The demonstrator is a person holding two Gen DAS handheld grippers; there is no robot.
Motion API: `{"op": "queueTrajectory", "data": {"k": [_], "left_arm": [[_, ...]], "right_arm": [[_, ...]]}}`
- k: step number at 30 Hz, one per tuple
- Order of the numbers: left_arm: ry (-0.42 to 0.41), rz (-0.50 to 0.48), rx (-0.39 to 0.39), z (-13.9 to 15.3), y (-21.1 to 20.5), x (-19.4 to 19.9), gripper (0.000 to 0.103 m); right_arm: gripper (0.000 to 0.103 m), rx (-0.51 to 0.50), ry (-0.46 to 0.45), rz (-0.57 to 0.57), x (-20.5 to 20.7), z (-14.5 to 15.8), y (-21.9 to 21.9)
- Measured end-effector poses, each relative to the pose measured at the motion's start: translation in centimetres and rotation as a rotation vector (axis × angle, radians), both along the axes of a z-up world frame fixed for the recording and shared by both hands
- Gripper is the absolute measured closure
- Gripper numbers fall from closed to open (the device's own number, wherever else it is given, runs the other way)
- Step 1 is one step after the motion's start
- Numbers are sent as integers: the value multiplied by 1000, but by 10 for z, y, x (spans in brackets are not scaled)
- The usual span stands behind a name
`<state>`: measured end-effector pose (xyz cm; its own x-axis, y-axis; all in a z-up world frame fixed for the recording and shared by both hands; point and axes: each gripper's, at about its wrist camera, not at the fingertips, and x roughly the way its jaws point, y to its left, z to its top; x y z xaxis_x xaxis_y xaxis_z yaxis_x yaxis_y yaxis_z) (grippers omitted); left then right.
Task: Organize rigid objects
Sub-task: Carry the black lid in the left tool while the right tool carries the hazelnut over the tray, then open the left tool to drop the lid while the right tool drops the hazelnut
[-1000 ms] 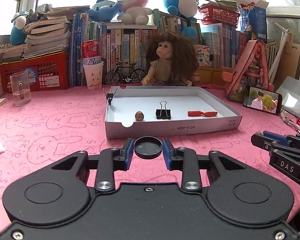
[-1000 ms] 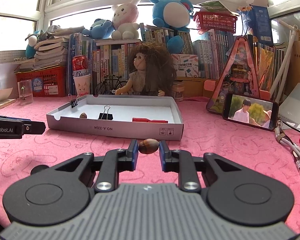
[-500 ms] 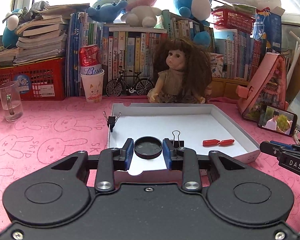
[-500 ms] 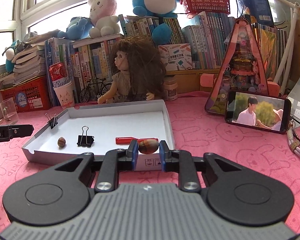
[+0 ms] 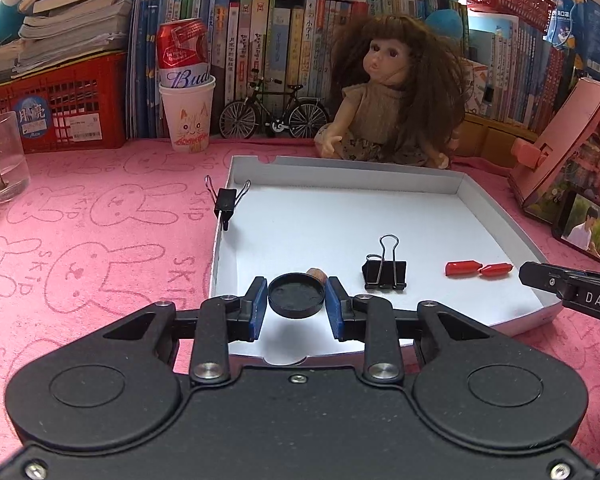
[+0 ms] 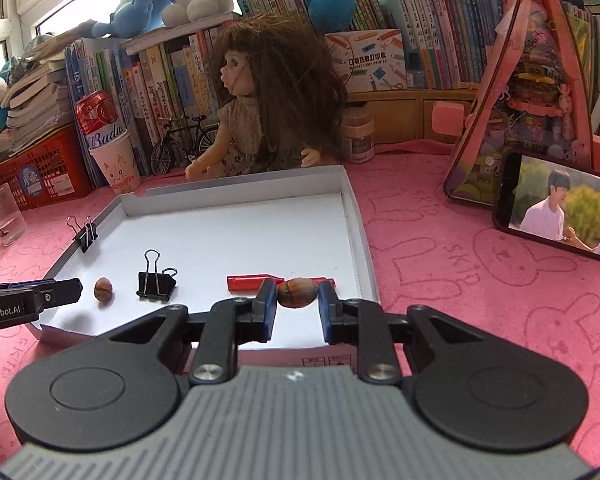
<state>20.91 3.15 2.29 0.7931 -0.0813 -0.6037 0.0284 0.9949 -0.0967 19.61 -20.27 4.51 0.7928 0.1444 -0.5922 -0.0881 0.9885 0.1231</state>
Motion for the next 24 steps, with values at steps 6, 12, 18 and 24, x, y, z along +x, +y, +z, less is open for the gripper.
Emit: {"op": "queueTrajectory", "data": {"k": [6,12,18,24], "left_arm": [[12,5,15,-7,-5,10,74],[25,17,17,-14,-9,22,74],[9,22,66,-19,-15,27,74],[-23,21,73,-13,-15,22,68]], "right_arm": [[76,0,34,-1,13,-8,5],[76,-12,61,5,24,-14,9],[76,-21,67,0,31,-17,11],[57,11,50,6,29,-15,9]]}}
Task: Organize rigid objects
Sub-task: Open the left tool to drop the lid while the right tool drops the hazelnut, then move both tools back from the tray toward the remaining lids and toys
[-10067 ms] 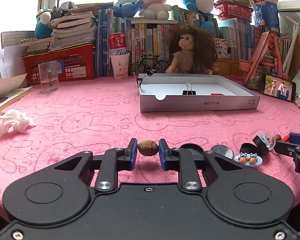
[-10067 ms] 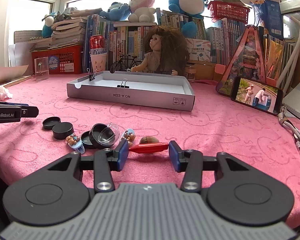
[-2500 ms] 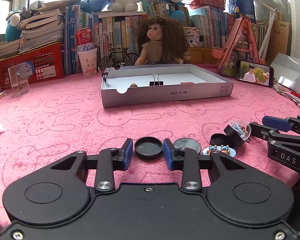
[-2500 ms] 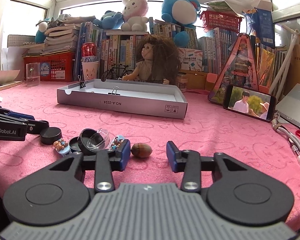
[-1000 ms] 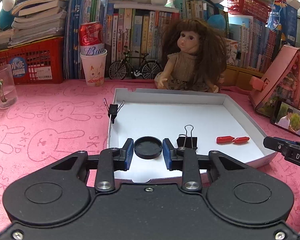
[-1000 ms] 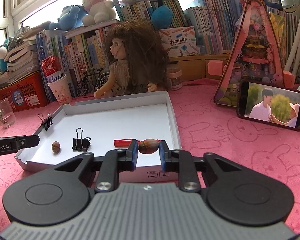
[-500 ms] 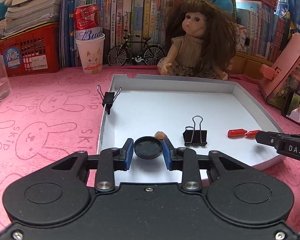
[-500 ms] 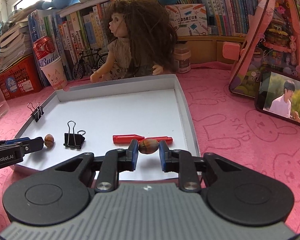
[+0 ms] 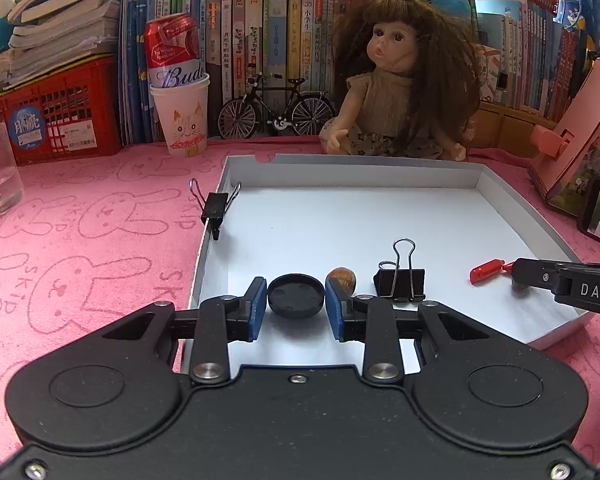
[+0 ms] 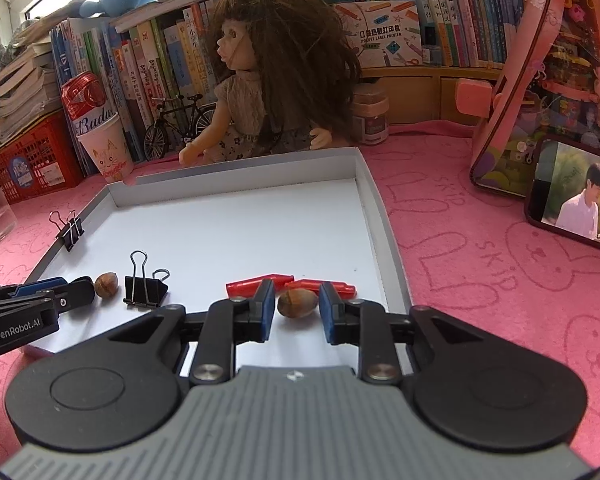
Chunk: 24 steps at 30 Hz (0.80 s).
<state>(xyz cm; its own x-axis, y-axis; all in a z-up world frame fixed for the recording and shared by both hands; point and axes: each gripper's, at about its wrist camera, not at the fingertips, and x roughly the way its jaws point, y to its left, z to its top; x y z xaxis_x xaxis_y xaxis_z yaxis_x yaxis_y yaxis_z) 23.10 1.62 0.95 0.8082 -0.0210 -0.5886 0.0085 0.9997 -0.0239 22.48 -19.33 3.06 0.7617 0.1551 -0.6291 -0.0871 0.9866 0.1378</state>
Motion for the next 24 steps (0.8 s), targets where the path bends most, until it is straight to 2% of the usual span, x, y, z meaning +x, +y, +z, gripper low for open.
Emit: {"op": "queueTrajectory", "data": {"k": [1,2,5,12,19,24], "left_arm": [[-16,0,15,2,-2,-3,63],[-30,0,27,5,-3,-5,56],[-60,-22,47,13,-7,-14,50],[-89,-72,13,27,-9,-43,34],[-103,-127,-18,34,-9,-77,27],[-102,-151,-40,32,-6,-105,26]], "right_arm": [[50,9,-6,1,-1,1,-1],[47,17,-13,2,-3,3,-1],[46,17,-33,12,-8,9,-2],[33,5,-84,53,-30,22,-1],[20,10,-109,86,-59,27,-4],[16,-3,-131,114,-82,29,-6]]}}
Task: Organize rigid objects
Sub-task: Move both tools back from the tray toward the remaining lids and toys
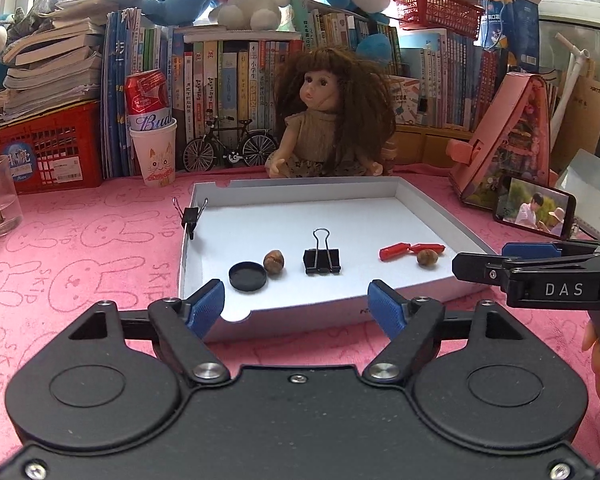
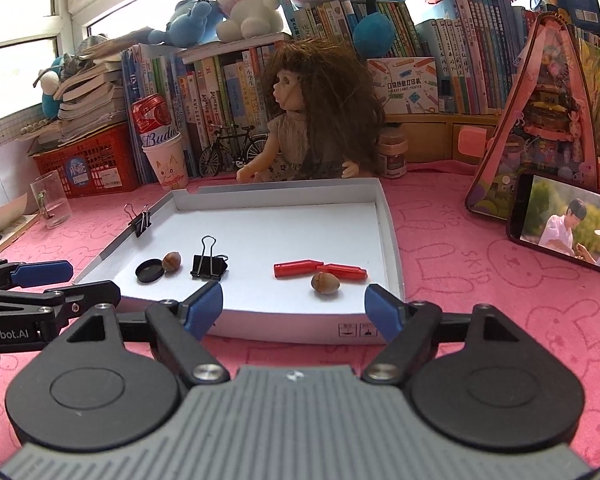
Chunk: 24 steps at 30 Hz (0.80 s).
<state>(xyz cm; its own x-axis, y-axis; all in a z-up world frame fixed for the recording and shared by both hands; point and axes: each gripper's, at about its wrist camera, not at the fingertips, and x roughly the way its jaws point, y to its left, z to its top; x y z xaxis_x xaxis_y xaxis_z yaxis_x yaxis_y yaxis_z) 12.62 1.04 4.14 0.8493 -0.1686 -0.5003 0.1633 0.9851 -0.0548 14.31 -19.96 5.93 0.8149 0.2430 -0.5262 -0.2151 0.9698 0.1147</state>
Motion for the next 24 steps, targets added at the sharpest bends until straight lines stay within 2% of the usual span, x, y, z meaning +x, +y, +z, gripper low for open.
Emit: {"op": "queueTrajectory", "data": {"k": [10,24], "left_arm": [[1,-18,-7,-8,12,-49,24],[32,-58,-16,-27,14,-97,24]], "right_arm": [[13,-40,-22,30,-42,-7,-3],[7,-78,-61,60,-91,-18,-2]]}}
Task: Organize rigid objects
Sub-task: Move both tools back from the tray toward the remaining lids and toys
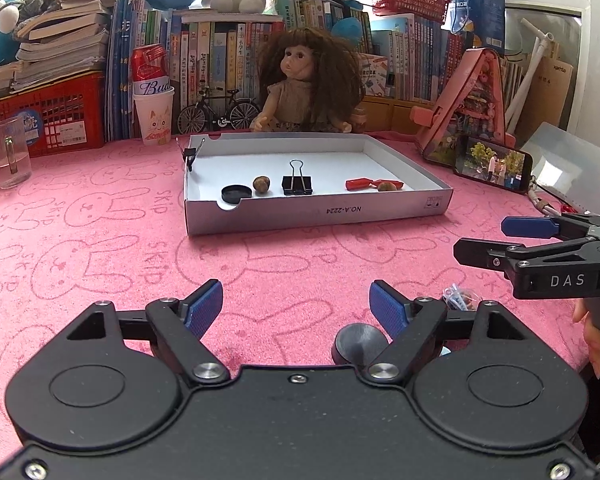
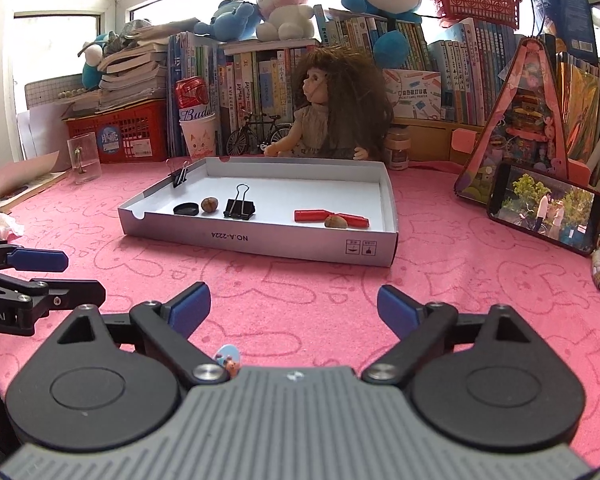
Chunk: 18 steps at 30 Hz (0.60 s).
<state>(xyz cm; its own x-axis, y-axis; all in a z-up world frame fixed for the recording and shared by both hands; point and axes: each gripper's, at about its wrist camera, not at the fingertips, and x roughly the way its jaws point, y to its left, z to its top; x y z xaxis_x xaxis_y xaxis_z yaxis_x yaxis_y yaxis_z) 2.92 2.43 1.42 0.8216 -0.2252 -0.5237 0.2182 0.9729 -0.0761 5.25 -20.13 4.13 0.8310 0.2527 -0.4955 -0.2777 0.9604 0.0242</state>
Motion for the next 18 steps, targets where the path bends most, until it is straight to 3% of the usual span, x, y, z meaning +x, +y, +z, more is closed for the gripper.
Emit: {"op": "queueTrajectory", "data": {"k": [18], "left_arm": [[4,-29,2,-13,1,-31,26]], "right_arm": [[4,1,18,17,-21,-13,6]]}}
